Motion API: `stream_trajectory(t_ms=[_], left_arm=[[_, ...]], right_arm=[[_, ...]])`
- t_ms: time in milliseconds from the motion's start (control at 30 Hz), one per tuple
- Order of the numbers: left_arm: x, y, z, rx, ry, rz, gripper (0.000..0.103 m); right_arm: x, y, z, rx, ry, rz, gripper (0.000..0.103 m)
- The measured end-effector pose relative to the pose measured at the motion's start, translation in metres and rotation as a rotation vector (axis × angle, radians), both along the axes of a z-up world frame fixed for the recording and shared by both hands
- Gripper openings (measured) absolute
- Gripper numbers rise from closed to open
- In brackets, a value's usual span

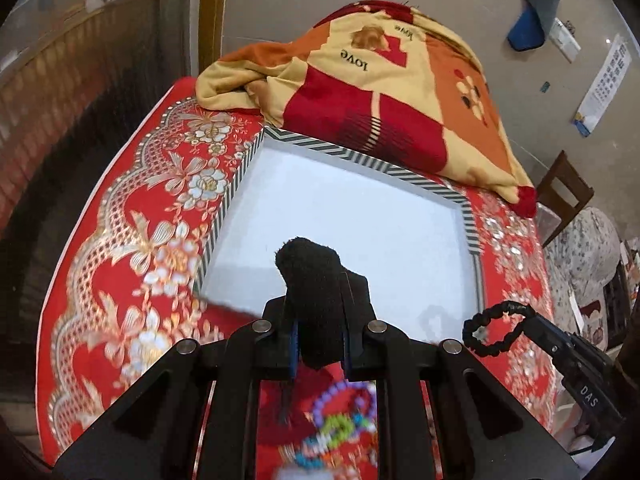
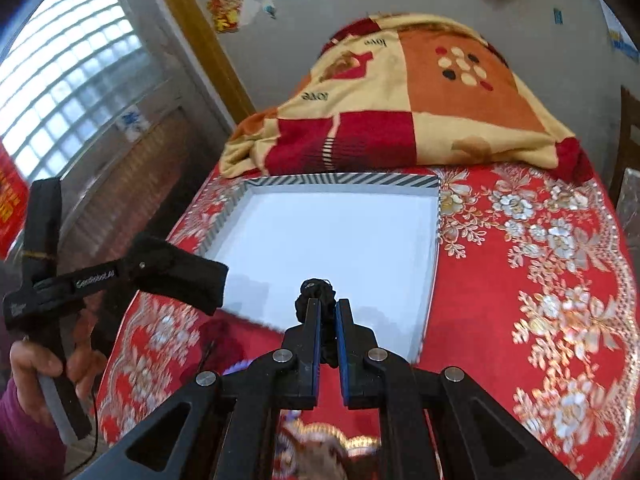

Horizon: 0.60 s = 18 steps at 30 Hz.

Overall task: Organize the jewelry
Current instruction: 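Carry the black scrunchie into the white tray and open the right gripper while left carries the pouch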

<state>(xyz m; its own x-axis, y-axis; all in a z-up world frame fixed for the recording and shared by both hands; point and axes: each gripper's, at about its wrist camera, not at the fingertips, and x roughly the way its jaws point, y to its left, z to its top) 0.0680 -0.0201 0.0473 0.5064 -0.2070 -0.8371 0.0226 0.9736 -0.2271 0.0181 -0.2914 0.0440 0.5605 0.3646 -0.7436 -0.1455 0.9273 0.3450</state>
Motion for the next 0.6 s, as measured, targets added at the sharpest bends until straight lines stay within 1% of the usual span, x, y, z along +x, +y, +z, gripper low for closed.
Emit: stream_trajectory(t_ms=[167,267,433,600], left_arm=[[0.031,0.003,-0.027,0.025,0.056,-0.001,0.014],[0.045,0.004,-0.044,0.038,0.086,0.003,0.014],[0.057,0.011,-0.067,0.062,0.135,0.018,0.014],[0.057,0.015,-0.080,0.069,0.169,0.023,0.014]], right_arm=[[0.038,0.003,-0.033,0.010,0.083,-0.023,0.007],[0.054,0.000,-0.057,-0.008,0.153,-0.048,0.007],[0.064,-0.006,-0.084,-0.074,0.241,-0.067,0.007],[0.063,-0.006,-0.095,-0.110,0.294,-0.053,0.007]])
